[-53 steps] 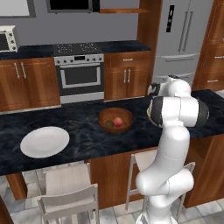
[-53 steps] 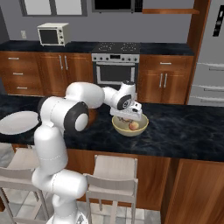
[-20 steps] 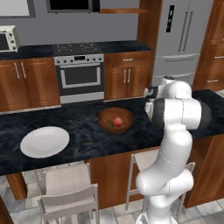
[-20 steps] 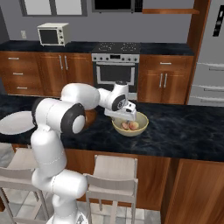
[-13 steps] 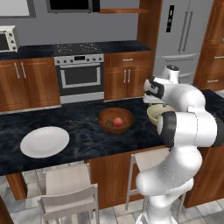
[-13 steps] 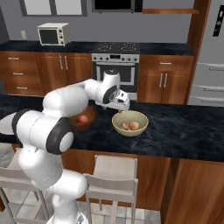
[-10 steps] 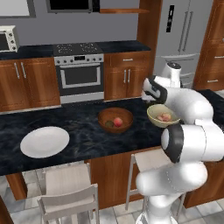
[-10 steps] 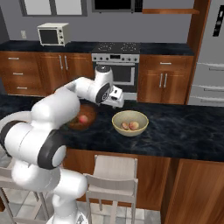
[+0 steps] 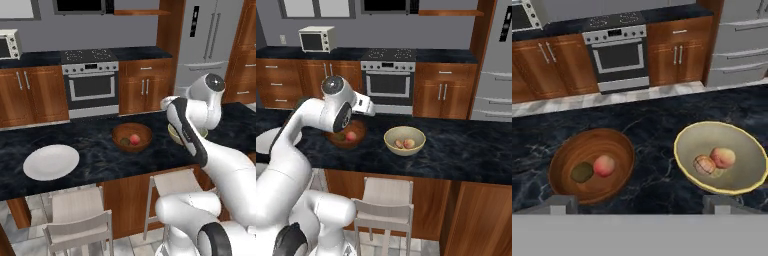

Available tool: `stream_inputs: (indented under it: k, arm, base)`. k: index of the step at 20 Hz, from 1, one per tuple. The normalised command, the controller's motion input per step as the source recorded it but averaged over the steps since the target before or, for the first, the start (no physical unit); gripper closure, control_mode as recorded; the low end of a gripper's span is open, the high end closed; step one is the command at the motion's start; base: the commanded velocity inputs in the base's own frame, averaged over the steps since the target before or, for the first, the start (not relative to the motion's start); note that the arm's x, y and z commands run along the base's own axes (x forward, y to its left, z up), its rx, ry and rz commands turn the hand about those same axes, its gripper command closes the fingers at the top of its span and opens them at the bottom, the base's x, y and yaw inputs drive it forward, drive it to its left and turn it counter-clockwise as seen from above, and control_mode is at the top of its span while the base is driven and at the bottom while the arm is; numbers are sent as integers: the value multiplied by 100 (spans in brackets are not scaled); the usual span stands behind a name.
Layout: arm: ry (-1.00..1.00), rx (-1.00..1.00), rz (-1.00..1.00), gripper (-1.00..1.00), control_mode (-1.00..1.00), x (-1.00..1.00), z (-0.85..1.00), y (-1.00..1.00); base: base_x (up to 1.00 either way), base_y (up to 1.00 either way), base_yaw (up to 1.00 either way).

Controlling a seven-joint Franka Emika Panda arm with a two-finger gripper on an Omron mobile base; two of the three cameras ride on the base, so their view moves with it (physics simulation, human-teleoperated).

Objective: Take the fruits from the plate on the dining counter and place two fruits in each bowl.

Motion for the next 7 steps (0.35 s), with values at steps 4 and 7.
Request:
stream_inputs:
  k: [4,7]
  arm:
    - [-6,-10,-1,-100,-100,-87,90,22]
    - [30,-17,-6,-100,-100,-14,20,26]
  base:
    - [0,0,0]
    - [0,0,0]
